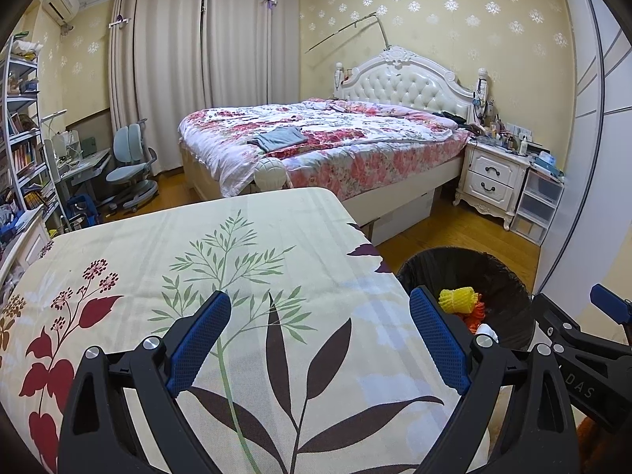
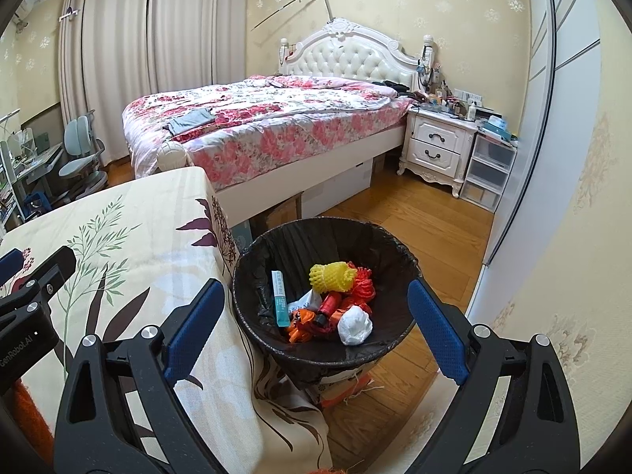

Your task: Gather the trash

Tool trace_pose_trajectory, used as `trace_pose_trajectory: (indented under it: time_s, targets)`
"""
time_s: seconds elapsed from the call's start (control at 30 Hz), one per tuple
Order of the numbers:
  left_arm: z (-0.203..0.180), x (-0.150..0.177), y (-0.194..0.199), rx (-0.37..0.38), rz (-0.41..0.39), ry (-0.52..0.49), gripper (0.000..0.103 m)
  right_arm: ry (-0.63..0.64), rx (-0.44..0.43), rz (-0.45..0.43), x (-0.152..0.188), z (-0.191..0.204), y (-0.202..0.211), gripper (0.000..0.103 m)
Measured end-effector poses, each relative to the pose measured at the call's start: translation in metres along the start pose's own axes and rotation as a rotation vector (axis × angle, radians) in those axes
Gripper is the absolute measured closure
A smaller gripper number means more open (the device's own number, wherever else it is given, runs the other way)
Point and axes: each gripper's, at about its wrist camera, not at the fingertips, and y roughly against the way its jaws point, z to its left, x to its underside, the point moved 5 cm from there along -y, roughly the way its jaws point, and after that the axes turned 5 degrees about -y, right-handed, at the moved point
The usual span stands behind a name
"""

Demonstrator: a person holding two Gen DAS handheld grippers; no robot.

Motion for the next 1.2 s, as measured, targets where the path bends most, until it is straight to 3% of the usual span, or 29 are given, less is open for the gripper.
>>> trace_pose_trajectory:
  time_s: [1.2]
  targets:
    - [-0.0036, 0.0004, 0.0019, 0.001, -0.002, 0.007, 0.012, 0.001, 0.001, 0.0, 0.0, -0.0007, 0.0, 0.011]
